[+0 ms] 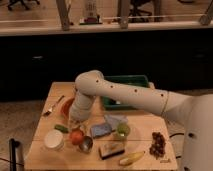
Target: Place apple in paper cup
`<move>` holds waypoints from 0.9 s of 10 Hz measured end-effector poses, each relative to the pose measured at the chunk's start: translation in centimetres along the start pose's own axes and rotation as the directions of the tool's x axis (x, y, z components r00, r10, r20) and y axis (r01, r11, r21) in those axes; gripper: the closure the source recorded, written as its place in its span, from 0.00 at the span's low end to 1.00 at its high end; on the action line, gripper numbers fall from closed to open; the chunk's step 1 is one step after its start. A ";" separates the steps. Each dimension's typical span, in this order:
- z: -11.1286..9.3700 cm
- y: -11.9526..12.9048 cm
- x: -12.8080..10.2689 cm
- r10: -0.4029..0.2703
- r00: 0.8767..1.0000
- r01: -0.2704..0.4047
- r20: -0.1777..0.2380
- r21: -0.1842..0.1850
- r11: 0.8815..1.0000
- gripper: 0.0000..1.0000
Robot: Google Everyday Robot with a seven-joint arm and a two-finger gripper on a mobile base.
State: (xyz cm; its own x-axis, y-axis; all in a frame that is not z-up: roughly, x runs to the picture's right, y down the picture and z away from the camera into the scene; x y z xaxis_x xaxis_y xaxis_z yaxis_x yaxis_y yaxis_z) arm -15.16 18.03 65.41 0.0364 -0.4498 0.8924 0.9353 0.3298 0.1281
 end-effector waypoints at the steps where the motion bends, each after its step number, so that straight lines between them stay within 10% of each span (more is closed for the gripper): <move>1: -0.1 -1.1 0.3 -0.008 1.000 0.008 0.005 -0.015 1.000 1.00; 9: 0.3 -9.1 2.8 -0.077 0.997 0.078 0.013 -0.093 0.993 1.00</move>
State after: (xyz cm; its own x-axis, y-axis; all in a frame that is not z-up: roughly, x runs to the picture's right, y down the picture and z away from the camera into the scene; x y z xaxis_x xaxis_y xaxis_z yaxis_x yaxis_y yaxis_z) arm -23.70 14.05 66.90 -0.0405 -0.4630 0.8854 0.9640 0.2151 0.1566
